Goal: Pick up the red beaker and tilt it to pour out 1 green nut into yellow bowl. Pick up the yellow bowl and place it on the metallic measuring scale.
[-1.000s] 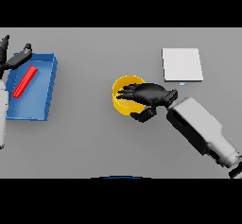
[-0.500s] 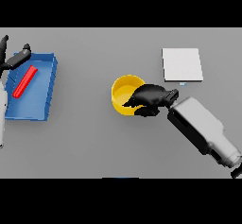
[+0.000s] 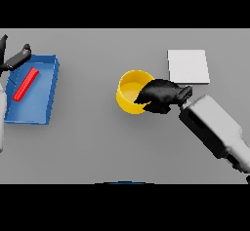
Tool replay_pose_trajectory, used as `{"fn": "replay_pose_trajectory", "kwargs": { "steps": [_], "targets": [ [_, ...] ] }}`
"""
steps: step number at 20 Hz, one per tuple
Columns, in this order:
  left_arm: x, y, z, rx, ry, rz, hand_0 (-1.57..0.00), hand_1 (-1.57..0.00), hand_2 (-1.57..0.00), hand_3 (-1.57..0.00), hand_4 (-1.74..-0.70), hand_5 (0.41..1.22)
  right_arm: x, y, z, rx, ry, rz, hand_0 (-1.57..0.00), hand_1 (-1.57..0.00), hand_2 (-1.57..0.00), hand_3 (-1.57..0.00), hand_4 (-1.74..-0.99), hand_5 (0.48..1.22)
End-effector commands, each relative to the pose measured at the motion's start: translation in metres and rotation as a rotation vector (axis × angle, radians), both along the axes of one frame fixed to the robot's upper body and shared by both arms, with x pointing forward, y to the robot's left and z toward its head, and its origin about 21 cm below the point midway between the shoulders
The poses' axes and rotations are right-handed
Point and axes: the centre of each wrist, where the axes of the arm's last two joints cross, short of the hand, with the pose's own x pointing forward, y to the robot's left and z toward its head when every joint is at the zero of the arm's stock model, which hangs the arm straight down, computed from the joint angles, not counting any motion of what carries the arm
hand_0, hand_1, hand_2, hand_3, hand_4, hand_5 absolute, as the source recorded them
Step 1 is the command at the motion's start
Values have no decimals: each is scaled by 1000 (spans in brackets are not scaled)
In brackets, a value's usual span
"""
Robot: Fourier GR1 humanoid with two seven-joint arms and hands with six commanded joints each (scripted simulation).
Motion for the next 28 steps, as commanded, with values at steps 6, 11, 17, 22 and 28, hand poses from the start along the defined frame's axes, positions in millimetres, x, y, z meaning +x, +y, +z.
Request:
{"fn": "replay_pose_trajectory", "kwargs": {
  "steps": [6,11,17,22,28],
  "targets": [
    [0,6,0,-6,-19,-2,1,1,1,1,-800,737,9,-6,22,-28,-20,-35,-1562,-1551,-1559,-1353,-1724,1218],
    [0,4,0,6,-12,-4,1,1,1,1,-790,751,25,-24,40,-45,-88,-124,-1490,-1542,-1567,-1301,-1723,1220],
    [2,4,3,-6,-6,4,1,1,1,1,-803,757,49,-58,52,-73,-154,-240,-1550,-1563,-1570,-1407,-1725,1221],
    [-1,7,0,-15,-6,-6,1,1,1,1,-801,753,61,-75,49,-94,-156,-281,-1564,-1568,-1571,-1267,-1723,1221],
    [-3,5,9,-22,-14,25,1,1,1,1,-830,767,77,-110,27,-120,-146,-441,-1529,-1425,-1496,-1491,-1729,1221]
  ]
}}
